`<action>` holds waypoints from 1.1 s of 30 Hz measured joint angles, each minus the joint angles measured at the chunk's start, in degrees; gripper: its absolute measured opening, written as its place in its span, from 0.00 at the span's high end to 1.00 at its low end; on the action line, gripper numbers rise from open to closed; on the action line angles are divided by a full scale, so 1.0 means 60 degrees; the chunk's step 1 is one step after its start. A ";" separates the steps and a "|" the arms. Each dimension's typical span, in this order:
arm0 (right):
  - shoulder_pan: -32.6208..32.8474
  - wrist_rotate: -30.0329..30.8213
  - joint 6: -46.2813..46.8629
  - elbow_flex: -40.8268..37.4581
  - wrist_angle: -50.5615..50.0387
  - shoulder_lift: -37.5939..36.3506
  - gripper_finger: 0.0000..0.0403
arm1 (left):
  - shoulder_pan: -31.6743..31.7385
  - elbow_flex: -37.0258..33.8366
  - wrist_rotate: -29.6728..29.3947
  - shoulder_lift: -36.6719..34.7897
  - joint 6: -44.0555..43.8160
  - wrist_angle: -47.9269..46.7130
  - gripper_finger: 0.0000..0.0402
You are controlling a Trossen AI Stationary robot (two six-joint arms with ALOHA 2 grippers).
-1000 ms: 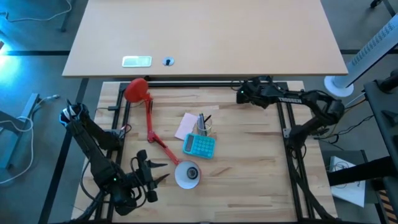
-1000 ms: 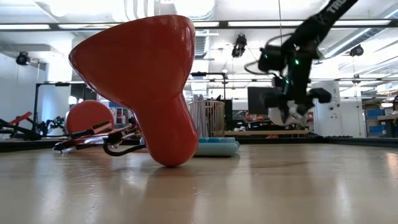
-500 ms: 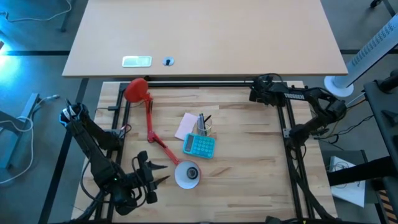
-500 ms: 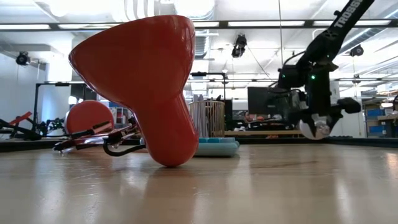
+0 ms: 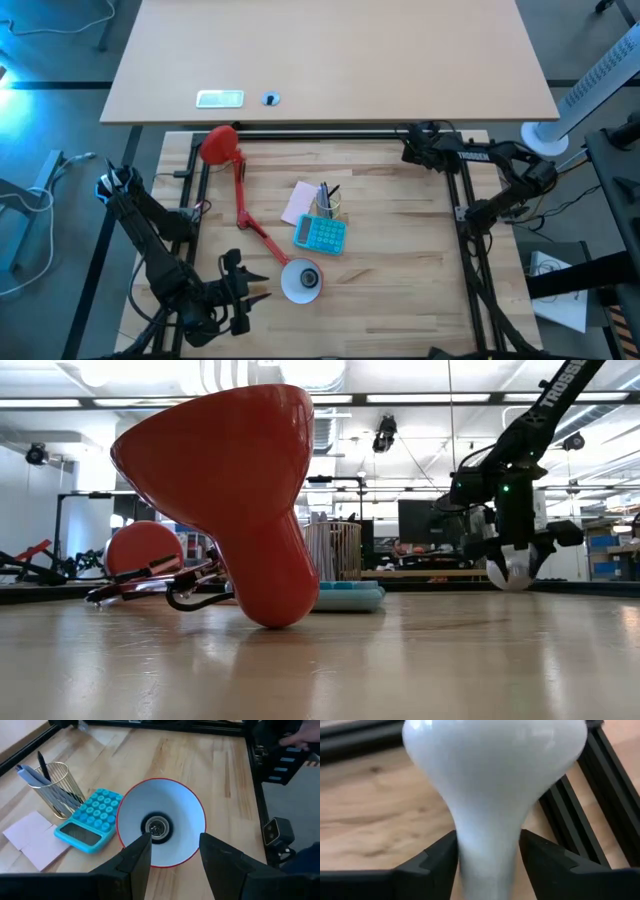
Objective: Screw lightbulb
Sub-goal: Remove the lightbulb from the red desk lamp, then return to Home Position
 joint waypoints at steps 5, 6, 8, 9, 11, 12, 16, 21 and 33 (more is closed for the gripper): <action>0.0095 -0.0043 0.0440 -0.0559 0.0157 0.0000 0.47 | 0.0000 0.0000 -0.0002 0.0000 0.0047 -0.0011 0.61; 0.0105 -0.0038 0.0447 -0.0635 0.0201 0.0000 0.47 | 0.0000 0.0000 -0.0002 0.0000 0.0084 -0.0012 0.61; 0.0106 -0.0031 0.0365 -0.0693 0.0209 0.0000 0.46 | 0.0000 0.0000 -0.0004 0.0000 0.0161 -0.0022 0.61; 0.0109 -0.0019 0.0211 -0.0693 0.0231 0.0000 0.45 | 0.0000 0.0000 -0.0001 0.0000 0.0237 -0.0025 0.61; 0.0162 0.0050 -0.0113 -0.0690 0.0227 -0.0049 0.44 | 0.0000 0.0000 -0.0004 0.0000 0.0385 -0.0049 0.61; 0.0207 0.0059 -0.0162 -0.0690 0.0227 -0.0115 0.43 | 0.0000 0.0000 -0.0004 0.0000 0.0403 -0.0060 0.61; 0.0580 0.0433 0.0307 -0.0705 0.0218 -0.0633 0.39 | 0.0004 0.0000 -0.0004 0.0000 0.0306 -0.0066 0.61; 0.1427 0.0821 0.0673 -0.0719 0.0100 -0.1666 0.38 | 0.0004 0.0000 -0.0003 0.0000 0.0208 -0.0066 0.61; 0.7828 0.2311 0.0568 -0.0722 0.0879 -0.4101 0.46 | 0.0004 0.0000 0.0244 -0.0004 0.0096 -0.0008 0.61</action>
